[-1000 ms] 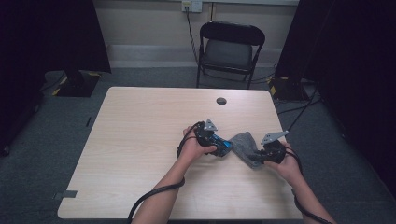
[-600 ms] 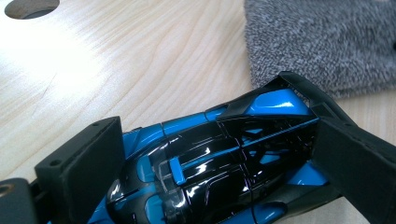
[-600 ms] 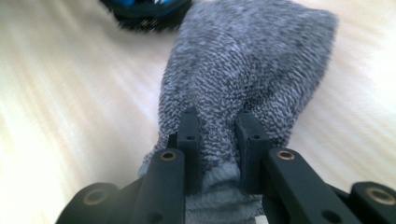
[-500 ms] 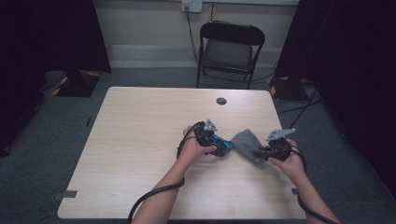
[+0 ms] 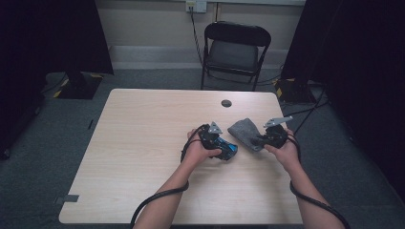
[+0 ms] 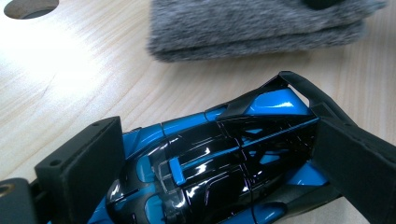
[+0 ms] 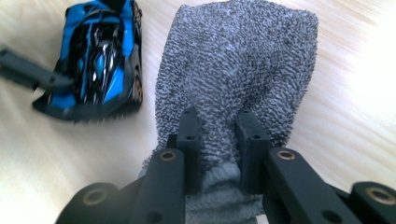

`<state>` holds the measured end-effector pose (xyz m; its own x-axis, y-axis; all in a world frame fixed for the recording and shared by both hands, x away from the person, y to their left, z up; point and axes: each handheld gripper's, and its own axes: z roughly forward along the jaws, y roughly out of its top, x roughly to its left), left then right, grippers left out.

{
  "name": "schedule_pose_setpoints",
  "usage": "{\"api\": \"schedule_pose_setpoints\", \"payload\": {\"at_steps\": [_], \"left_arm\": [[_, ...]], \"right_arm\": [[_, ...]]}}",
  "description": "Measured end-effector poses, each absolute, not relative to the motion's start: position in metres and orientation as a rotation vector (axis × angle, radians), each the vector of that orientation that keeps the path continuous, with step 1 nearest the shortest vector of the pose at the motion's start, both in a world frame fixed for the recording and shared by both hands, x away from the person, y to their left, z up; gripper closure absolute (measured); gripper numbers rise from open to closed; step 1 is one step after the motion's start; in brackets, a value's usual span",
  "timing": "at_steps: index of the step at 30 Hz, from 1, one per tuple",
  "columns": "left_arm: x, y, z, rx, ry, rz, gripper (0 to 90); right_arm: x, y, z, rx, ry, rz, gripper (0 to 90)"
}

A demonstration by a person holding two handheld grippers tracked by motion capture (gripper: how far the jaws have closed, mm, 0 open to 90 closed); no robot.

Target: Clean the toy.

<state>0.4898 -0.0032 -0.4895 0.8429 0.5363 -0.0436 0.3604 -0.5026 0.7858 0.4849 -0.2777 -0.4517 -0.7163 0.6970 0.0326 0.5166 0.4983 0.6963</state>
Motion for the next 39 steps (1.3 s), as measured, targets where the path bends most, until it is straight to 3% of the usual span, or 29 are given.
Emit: {"api": "schedule_pose_setpoints", "payload": {"at_steps": [14,39], "left_arm": [[0.490,-0.003,-0.490,2.148,0.647,0.257,2.5],[0.489,-0.003,-0.492,2.133,0.638,0.263,2.4]], "right_arm": [[0.516,-0.233,-0.460,1.025,2.521,1.003,74.8],[0.526,-0.186,-0.478,0.978,2.549,0.923,70.1]]}}
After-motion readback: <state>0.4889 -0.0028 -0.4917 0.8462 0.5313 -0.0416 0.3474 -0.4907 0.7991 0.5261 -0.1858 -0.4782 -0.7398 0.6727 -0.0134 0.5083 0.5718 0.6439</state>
